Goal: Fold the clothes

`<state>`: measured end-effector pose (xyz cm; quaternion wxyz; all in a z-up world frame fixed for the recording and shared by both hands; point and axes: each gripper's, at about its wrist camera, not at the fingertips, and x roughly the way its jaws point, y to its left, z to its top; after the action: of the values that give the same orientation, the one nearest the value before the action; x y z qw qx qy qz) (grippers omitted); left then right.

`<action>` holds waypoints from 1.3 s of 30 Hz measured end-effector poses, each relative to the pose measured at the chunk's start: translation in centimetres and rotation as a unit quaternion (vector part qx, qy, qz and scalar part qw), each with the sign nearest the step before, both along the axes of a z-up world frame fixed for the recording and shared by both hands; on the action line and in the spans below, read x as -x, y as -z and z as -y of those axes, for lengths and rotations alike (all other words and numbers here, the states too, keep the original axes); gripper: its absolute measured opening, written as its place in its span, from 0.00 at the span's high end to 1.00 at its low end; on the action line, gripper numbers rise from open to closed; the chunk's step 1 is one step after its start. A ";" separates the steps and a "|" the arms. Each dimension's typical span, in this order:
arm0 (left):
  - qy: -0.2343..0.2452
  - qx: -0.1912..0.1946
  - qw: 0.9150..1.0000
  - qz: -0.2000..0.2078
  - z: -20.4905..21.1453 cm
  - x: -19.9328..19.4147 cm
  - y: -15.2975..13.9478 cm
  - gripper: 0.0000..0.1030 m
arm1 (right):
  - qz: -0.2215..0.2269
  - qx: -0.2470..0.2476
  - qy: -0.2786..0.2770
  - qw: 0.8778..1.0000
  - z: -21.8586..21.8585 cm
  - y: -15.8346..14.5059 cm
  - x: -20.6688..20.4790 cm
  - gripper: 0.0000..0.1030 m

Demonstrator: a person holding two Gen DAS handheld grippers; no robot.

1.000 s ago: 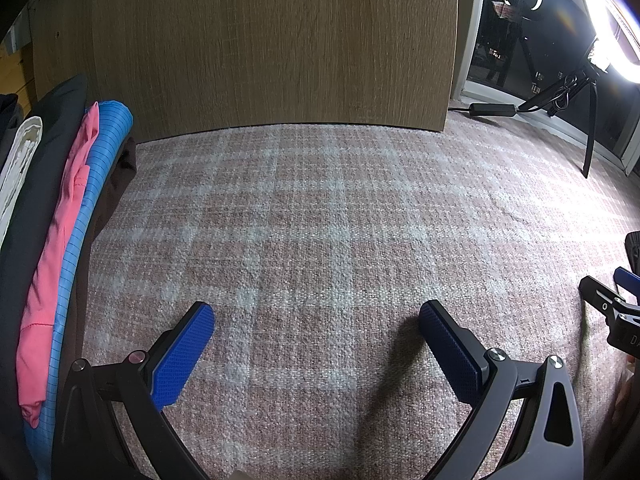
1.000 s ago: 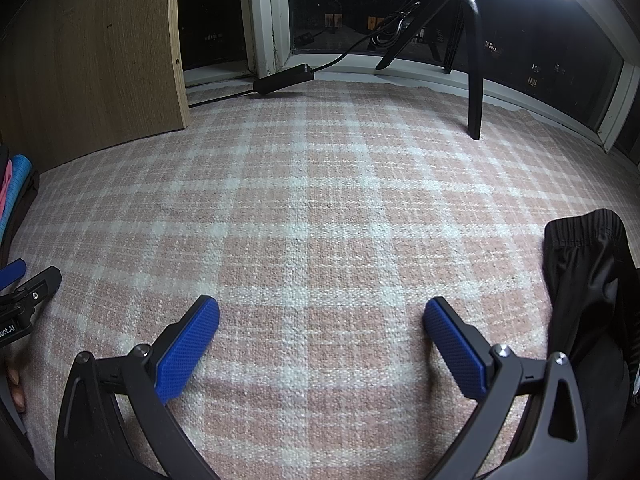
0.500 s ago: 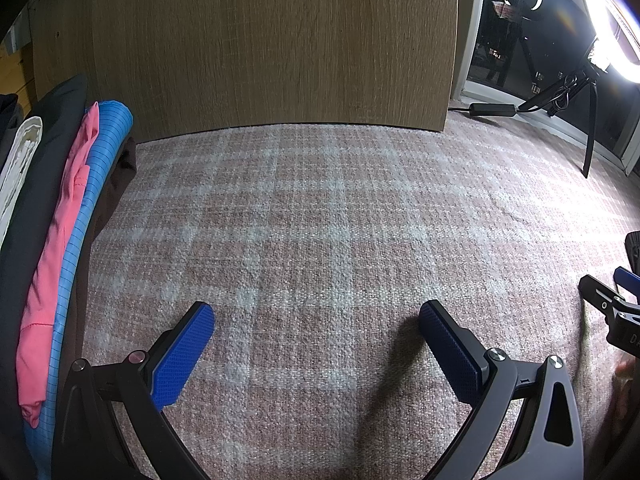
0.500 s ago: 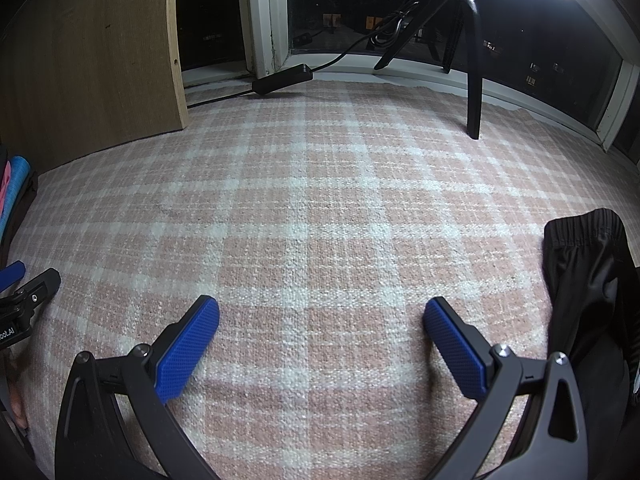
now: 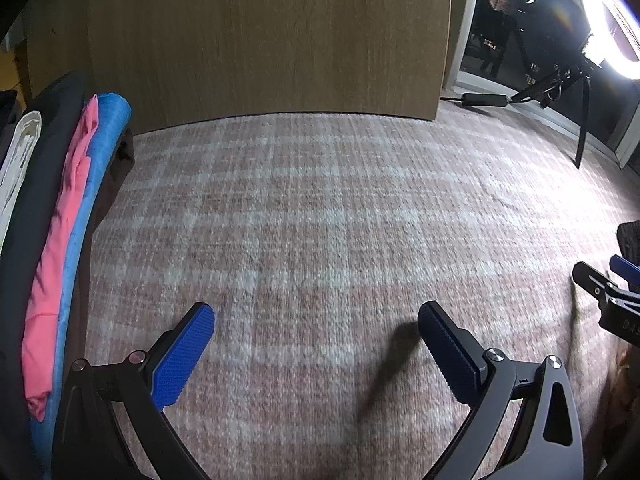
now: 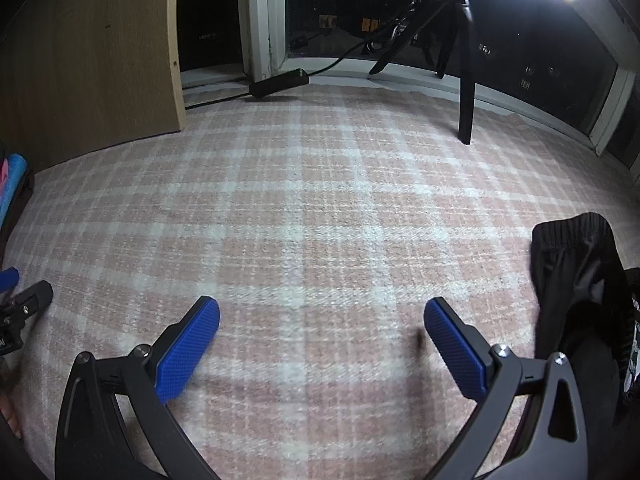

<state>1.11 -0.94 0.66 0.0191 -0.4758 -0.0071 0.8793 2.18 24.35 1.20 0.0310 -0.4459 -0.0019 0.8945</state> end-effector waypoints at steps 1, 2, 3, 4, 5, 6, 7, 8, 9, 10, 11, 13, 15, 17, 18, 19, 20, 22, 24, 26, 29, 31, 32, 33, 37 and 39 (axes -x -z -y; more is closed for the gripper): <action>0.000 -0.002 1.000 0.000 0.1 -0.4 0.0 0.01 | 0.001 0.005 0.001 1.000 0.1 -0.2 -0.2 0.00; -0.001 -0.004 1.000 -0.001 0.3 -0.8 -0.1 0.01 | -0.001 0.007 -0.001 1.000 0.3 -0.5 -0.6 0.00; -0.002 -0.005 1.000 -0.002 0.6 -1.3 -0.3 0.01 | -0.002 0.010 -0.004 1.000 0.5 -0.9 -1.0 0.00; -0.002 -0.005 1.000 -0.006 0.9 -1.8 -0.7 0.01 | -0.004 0.012 -0.006 1.000 0.7 -1.3 -1.4 0.00; -0.001 -0.003 1.000 -0.010 1.2 -2.3 -1.1 0.01 | -0.005 0.015 -0.009 1.000 0.9 -1.6 -1.8 0.00; -0.001 -0.002 1.000 -0.014 1.5 -2.8 -1.6 0.01 | -0.007 0.017 -0.011 1.000 1.1 -2.0 -2.2 0.00; 0.000 0.000 1.000 -0.019 1.7 -3.3 -2.2 0.01 | -0.010 0.017 -0.015 1.000 1.3 -2.6 -2.7 0.00; 0.001 0.002 1.000 -0.026 2.0 -3.8 -3.0 0.01 | -0.016 0.017 -0.017 1.000 1.5 -3.4 -3.3 0.00; 0.002 0.004 0.999 -0.033 2.3 -4.3 -3.8 0.01 | -0.023 0.019 -0.016 0.999 1.5 -4.3 -4.0 0.00; 0.004 0.007 0.999 -0.040 2.6 -4.8 -4.5 0.01 | -0.030 0.020 -0.014 0.999 1.4 -5.1 -4.6 0.00; 0.005 0.007 0.999 -0.048 2.9 -5.2 -5.5 0.01 | -0.037 0.021 -0.012 0.999 1.4 -6.0 -5.3 0.00; 0.010 0.002 0.998 -0.067 3.6 -6.3 -7.9 0.01 | -0.052 0.021 -0.004 0.998 0.9 -8.1 -7.0 0.00; 0.017 -0.005 0.996 -0.085 4.3 -7.4 -10.4 0.01 | -0.071 0.016 0.007 0.997 0.1 -10.5 -9.1 0.00; 0.027 -0.010 0.994 -0.102 4.6 -8.3 -12.9 0.01 | -0.088 0.002 0.021 0.996 -0.8 -12.9 -10.9 0.00; 0.032 -0.012 0.993 -0.112 4.5 -8.7 -14.2 0.01 | -0.096 -0.006 0.028 0.995 -1.3 -14.2 -11.8 0.00; 0.037 -0.014 0.992 -0.123 4.4 -9.2 -15.5 0.01 | -0.104 -0.014 0.035 0.994 -1.8 -15.4 -12.7 0.00; 0.042 -0.015 0.990 -0.133 4.2 -9.7 -16.7 0.01 | -0.113 -0.023 0.044 0.992 -2.4 -16.6 -13.9 0.00; 0.054 -0.017 0.986 -0.155 3.7 -10.7 -19.1 0.01 | -0.127 -0.040 0.062 0.989 -3.6 -18.8 -16.1 0.00; 0.068 -0.018 0.982 -0.177 3.2 -12.5 -21.4 0.01 | -0.135 -0.056 0.081 0.986 -4.6 -20.3 -17.6 0.00; 0.082 -0.020 0.977 -0.195 2.7 -14.1 -23.2 0.01 | -0.145 -0.065 0.103 0.982 -5.6 -21.8 -19.8 0.00; 0.107 -0.026 0.970 -0.217 1.5 -16.2 -25.1 0.01 | -0.159 -0.057 0.131 0.977 -7.5 -23.5 -22.9 0.00; 0.122 -0.031 0.966 -0.228 0.7 -17.4 -25.8 0.01 | -0.167 -0.053 0.147 0.973 -8.6 -24.2 -24.6 0.00; 0.129 -0.035 0.964 -0.230 0.3 -17.7 -25.9 0.01 | -0.169 -0.052 0.154 0.972 -9.0 -24.5 -25.3 0.00; 0.137 -0.039 0.962 -0.231 -0.3 -17.9 -26.1 0.01 | -0.169 -0.053 0.160 0.971 -9.5 -24.7 -26.1 0.00; 0.160 -0.051 0.958 -0.232 -2.7 -18.2 -26.2 0.01 | -0.165 -0.070 0.183 0.967 -11.5 -25.4 -28.5 0.00; 0.171 -0.055 0.956 -0.232 -4.0 -18.4 -26.1 0.01 | -0.167 -0.082 0.191 0.964 -12.3 -25.7 -29.5 0.00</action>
<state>19.48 3.07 26.78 0.1967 -0.2513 0.0307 0.9472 31.70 36.62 26.91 0.2378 -0.2782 0.0157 0.9305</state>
